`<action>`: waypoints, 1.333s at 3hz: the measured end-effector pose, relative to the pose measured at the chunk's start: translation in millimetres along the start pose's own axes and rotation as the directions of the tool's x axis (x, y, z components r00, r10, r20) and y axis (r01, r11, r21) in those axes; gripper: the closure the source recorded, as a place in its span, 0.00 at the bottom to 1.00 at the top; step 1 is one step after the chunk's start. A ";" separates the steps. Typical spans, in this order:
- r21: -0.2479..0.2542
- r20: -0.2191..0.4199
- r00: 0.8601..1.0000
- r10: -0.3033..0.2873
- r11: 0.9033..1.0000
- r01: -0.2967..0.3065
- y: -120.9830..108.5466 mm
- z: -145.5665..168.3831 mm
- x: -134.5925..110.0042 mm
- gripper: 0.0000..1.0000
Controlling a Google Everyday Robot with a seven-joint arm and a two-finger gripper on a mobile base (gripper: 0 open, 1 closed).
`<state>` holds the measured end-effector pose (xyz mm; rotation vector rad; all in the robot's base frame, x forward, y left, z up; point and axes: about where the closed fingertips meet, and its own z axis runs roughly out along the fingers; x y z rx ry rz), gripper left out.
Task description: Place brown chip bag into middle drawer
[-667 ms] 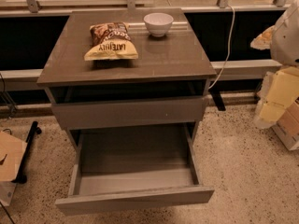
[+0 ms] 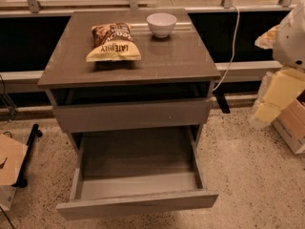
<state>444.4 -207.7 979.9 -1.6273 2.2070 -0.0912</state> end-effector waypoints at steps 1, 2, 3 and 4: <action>0.060 0.152 0.986 0.063 0.996 -0.072 -14.4 8.5 -28.4 0.00; 0.088 0.333 0.938 0.099 0.987 -0.136 -43.9 18.2 -72.7 0.00; 0.114 0.366 0.925 0.098 0.982 -0.149 -51.8 13.8 -80.7 0.00; 0.113 0.364 0.926 0.098 0.983 -0.148 -51.0 13.8 -80.3 0.00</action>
Offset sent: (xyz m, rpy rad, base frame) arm 0.1212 0.0932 0.0317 0.5518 -0.3006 -0.0595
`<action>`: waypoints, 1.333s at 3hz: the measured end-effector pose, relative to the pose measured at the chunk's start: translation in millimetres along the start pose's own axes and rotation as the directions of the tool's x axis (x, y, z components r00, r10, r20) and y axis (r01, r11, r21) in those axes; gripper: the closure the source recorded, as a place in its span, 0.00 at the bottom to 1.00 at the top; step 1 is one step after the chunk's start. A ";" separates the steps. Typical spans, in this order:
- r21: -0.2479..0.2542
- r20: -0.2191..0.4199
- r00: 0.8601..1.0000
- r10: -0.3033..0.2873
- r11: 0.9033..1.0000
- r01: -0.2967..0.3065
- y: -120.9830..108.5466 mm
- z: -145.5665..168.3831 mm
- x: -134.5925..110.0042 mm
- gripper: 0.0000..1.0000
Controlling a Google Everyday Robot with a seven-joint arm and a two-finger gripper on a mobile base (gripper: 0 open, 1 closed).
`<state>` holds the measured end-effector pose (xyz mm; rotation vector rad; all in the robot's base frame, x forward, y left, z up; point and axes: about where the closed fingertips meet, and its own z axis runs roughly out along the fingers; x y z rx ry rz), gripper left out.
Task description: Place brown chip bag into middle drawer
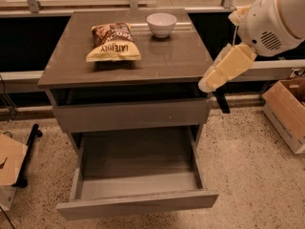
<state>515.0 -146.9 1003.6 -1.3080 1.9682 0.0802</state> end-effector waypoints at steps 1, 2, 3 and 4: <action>-0.027 0.069 0.998 0.003 1.000 -0.001 6.4 17.9 -11.9 0.00; -0.092 0.158 0.987 0.029 0.996 -0.015 10.9 57.8 -29.1 0.00; -0.142 0.239 0.969 0.059 0.990 -0.025 4.1 110.8 -50.6 0.00; -0.142 0.239 0.969 0.059 0.990 -0.025 4.1 110.8 -50.6 0.00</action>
Offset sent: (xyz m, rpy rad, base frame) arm 0.0590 0.0883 -0.0557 0.2863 0.0331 0.1591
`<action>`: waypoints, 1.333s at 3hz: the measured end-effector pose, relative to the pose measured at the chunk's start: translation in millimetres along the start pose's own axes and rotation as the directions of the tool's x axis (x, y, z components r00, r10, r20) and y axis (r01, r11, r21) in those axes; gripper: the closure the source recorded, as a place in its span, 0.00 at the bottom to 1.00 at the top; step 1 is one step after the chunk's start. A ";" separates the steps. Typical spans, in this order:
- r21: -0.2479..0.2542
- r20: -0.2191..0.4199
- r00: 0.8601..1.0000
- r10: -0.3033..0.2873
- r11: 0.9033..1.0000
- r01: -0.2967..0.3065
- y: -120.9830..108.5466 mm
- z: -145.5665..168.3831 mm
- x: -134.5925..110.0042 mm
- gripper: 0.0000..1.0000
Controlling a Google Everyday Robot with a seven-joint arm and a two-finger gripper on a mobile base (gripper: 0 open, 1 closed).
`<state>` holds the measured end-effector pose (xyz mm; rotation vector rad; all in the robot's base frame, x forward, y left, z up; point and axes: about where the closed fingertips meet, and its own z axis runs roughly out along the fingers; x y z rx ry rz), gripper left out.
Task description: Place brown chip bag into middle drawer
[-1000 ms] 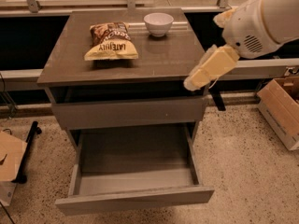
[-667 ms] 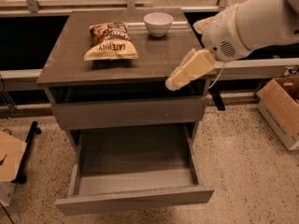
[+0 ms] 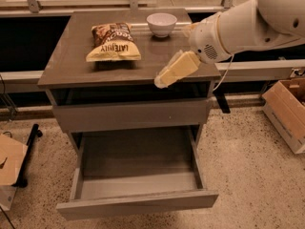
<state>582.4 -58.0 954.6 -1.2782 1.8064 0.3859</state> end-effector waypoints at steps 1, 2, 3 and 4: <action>0.020 0.029 0.999 0.042 0.999 -0.042 -1.6 25.8 0.2 0.00; 0.033 0.072 0.993 0.092 0.995 -0.095 -19.4 82.5 5.3 0.00; 0.036 0.084 0.991 0.101 0.994 -0.104 -34.7 115.3 4.6 0.00; 0.076 0.132 0.981 0.139 0.986 -0.149 -64.2 144.8 4.2 0.00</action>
Offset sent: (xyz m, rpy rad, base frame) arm 0.0842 0.0607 -0.0720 0.1583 0.0157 -0.0989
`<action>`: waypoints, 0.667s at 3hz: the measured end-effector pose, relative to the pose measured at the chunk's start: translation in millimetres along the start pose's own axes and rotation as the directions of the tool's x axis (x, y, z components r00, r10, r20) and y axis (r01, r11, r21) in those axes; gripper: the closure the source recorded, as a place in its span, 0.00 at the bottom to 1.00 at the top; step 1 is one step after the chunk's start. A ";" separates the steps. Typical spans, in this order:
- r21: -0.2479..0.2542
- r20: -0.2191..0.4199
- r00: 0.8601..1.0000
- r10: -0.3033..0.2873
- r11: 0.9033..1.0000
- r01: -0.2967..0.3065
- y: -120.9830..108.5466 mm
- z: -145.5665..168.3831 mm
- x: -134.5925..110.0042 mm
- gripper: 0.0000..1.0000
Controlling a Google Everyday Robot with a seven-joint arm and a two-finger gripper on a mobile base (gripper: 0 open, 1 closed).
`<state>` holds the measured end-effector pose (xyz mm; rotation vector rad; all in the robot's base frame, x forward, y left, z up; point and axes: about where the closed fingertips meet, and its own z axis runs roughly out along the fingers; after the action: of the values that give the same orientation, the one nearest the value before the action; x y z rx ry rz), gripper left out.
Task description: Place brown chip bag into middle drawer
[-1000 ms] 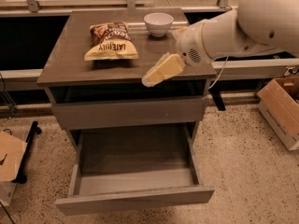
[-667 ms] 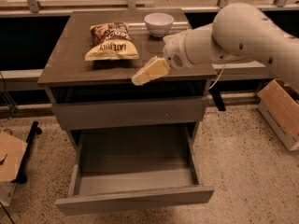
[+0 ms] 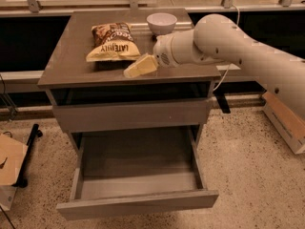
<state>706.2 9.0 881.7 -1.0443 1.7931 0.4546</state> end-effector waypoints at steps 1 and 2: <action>0.038 0.045 0.998 0.035 0.999 -0.037 -26.7 26.5 -2.9 0.00; 0.038 0.084 0.995 0.061 0.997 -0.064 -46.7 57.2 -13.1 0.00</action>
Offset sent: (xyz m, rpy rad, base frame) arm 0.1188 0.0332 -0.0030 0.1570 -0.0369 -0.0688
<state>778.2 28.4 873.8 -0.9299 1.7582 0.4905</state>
